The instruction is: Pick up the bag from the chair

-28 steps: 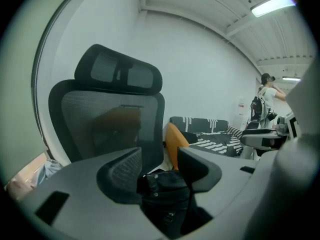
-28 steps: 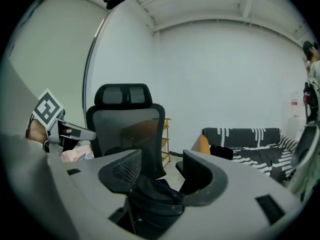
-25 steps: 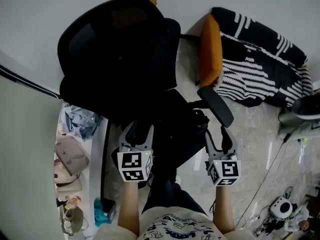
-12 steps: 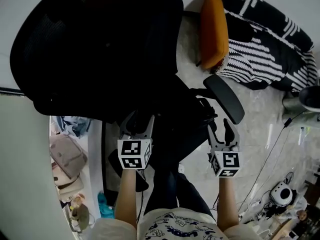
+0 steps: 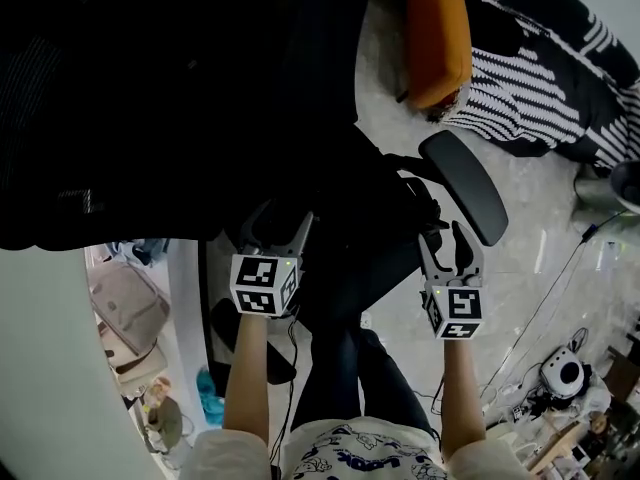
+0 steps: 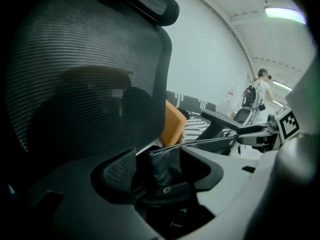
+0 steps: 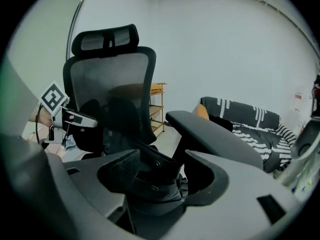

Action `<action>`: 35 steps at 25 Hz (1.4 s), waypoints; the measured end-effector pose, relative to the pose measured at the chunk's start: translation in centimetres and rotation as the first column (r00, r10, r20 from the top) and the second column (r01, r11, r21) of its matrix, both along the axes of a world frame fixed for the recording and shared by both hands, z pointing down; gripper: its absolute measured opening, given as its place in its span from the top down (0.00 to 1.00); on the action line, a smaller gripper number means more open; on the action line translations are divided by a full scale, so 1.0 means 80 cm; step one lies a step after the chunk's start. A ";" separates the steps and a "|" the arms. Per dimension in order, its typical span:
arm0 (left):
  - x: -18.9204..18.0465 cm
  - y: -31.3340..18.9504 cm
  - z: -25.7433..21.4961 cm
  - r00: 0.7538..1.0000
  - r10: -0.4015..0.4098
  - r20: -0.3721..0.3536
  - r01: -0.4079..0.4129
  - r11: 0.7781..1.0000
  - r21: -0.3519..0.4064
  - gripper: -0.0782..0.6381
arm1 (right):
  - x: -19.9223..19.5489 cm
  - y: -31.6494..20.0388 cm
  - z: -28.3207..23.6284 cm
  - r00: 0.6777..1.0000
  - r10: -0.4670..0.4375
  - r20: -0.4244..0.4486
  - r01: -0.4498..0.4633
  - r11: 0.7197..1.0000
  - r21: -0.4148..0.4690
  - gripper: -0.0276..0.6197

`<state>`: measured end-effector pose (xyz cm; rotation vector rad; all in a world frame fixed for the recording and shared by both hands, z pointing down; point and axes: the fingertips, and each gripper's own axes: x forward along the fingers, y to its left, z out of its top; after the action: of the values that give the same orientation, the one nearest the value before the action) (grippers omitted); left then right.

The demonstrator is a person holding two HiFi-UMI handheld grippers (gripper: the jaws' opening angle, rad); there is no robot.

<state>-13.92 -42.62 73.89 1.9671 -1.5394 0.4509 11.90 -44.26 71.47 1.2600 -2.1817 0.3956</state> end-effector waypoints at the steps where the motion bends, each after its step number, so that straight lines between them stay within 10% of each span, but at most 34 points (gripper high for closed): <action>1: 0.002 -0.004 0.008 1.000 0.007 -0.012 -0.007 1.000 -0.005 0.52 | 0.001 -0.002 0.007 1.000 -0.002 -0.004 0.002 1.000 -0.007 0.51; 19: 0.024 -0.032 0.105 0.984 0.179 -0.023 -0.180 0.979 -0.096 0.49 | -0.001 -0.017 0.081 1.000 -0.003 -0.019 0.001 0.996 -0.090 0.58; 35: 0.029 -0.004 0.080 0.982 0.188 0.003 -0.187 0.979 -0.084 0.76 | 0.002 0.001 0.073 0.999 0.027 -0.017 -0.029 0.993 -0.115 0.75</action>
<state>-11.59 -42.92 80.32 2.0561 -1.3246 0.5954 12.03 -44.19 77.30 1.2272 -2.0990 0.5144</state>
